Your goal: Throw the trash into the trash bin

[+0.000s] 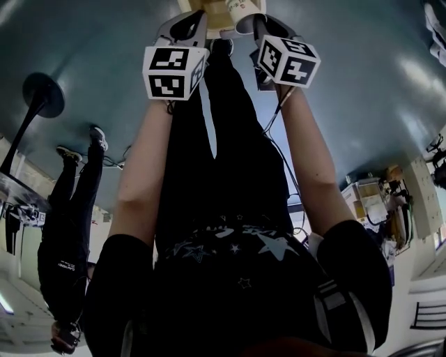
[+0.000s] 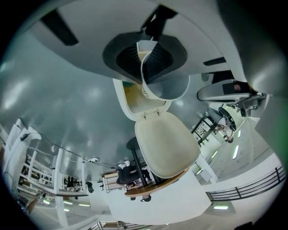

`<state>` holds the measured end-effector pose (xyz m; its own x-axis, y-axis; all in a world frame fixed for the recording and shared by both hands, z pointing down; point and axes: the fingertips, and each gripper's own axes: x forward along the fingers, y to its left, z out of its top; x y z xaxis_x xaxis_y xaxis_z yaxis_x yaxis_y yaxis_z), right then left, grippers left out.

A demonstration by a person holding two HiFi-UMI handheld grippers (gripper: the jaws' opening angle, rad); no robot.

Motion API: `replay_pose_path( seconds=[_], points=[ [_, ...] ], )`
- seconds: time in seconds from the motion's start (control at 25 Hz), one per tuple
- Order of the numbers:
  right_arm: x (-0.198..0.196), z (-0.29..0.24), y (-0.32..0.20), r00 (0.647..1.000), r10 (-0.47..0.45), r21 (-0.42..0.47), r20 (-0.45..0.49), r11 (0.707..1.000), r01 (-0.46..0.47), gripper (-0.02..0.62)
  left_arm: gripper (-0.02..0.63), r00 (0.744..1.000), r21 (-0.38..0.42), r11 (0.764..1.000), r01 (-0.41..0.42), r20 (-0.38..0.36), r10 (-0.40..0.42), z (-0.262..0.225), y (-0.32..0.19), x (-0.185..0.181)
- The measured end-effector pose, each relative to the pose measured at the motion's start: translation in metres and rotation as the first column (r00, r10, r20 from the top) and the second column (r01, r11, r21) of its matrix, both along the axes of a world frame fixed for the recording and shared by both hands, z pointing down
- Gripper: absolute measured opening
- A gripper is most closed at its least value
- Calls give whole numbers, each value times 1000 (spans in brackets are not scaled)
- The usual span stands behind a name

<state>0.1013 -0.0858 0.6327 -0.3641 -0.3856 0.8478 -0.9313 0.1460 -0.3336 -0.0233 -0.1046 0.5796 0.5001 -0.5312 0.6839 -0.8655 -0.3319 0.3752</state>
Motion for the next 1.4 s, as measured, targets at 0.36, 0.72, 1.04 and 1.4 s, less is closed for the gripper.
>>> replay_pose_path(
  seconds=[0.36, 0.72, 1.04, 1.4],
  points=[
    [-13, 24, -6, 999, -3, -8, 34, 1000, 3, 14, 11, 1000, -61, 998, -4, -3, 3, 29, -3, 7],
    [-24, 54, 1, 999, -16, -48, -36, 999, 14, 14, 11, 1000, -105, 995, 6, -5, -6, 50, 7, -3],
    [-24, 66, 2, 995, -65, -61, -78, 996, 60, 14, 11, 1000, -124, 992, 22, -7, -23, 59, 9, -9],
    [-32, 65, 9, 994, -74, -51, -78, 996, 70, 78, 11, 1000, -100, 995, 29, 9, -28, 55, 8, -24]
  ],
)
